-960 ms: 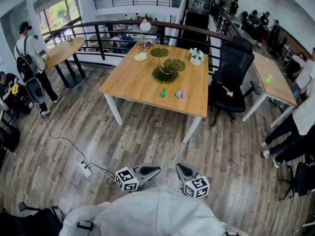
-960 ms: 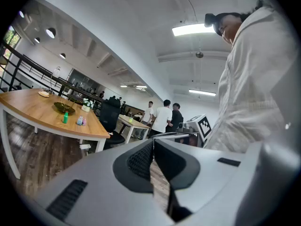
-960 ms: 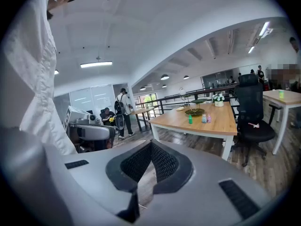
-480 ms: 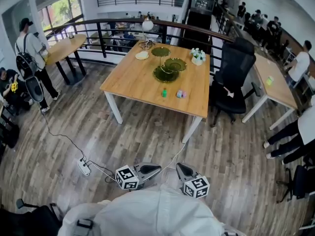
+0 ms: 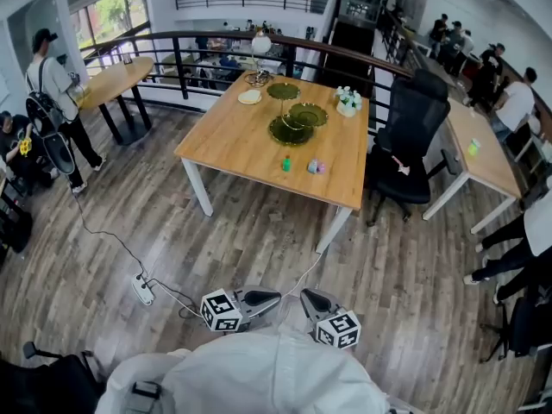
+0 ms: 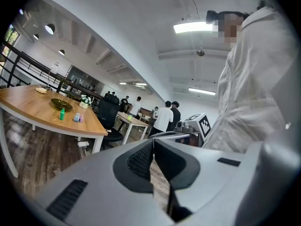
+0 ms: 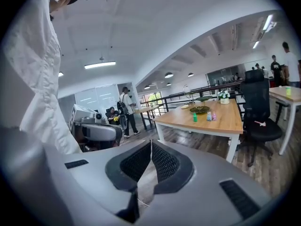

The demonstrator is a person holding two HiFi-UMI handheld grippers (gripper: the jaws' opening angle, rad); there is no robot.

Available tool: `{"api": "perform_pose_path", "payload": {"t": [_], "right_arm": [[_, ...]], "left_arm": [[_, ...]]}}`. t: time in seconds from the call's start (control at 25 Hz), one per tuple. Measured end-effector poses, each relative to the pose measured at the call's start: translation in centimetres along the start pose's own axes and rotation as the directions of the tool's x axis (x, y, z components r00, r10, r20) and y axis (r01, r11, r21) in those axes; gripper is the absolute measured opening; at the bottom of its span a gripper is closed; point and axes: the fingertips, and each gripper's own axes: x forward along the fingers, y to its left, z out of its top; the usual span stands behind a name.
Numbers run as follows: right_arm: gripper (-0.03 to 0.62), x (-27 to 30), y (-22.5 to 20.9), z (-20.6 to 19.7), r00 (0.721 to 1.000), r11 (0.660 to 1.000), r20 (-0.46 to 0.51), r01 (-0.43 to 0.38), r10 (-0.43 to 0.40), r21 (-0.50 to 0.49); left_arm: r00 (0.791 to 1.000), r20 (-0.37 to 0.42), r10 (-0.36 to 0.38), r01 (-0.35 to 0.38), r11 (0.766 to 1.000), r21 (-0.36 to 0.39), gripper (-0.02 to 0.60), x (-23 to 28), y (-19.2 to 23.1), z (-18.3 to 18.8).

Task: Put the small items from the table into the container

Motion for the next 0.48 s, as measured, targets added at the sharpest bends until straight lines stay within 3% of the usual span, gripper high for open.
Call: {"api": "perform_pose_path", "payload": {"t": [0.48], "right_arm": [[0.015, -2.7, -4.4, -0.5, 1.0, 1.0, 0.017, 0.008, -0.008, -0.017]], "left_arm": [[0.996, 0.051, 0.069, -0.07, 0.997, 0.022, 0.011, 4.0, -0.5, -0.2]]}}
